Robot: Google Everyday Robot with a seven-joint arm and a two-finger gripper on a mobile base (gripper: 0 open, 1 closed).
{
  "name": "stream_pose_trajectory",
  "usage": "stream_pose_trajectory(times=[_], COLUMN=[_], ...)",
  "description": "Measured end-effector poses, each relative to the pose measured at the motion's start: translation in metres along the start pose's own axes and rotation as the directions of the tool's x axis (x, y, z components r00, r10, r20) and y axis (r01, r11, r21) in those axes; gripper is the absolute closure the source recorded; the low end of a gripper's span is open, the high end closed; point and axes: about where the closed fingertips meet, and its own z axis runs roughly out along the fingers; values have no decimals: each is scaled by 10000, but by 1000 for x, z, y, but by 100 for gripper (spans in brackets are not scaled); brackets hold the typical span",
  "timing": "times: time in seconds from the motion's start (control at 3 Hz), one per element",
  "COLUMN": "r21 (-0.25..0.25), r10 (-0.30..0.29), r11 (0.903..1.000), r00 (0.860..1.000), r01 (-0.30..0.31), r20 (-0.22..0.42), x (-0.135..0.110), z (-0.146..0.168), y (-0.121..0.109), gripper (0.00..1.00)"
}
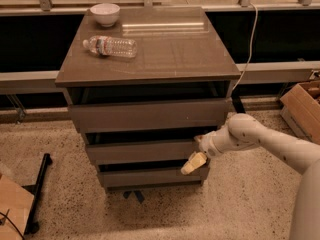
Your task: Open middle drawer
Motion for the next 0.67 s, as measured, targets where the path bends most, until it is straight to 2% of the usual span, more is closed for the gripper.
stream_pose_trajectory(times=[0.67], r21=[-122], r10=[-134], r11=[9998], r00=[9992], r01=[139], r20=[375], x=[-5], z=[33], y=[-45], gripper=[0])
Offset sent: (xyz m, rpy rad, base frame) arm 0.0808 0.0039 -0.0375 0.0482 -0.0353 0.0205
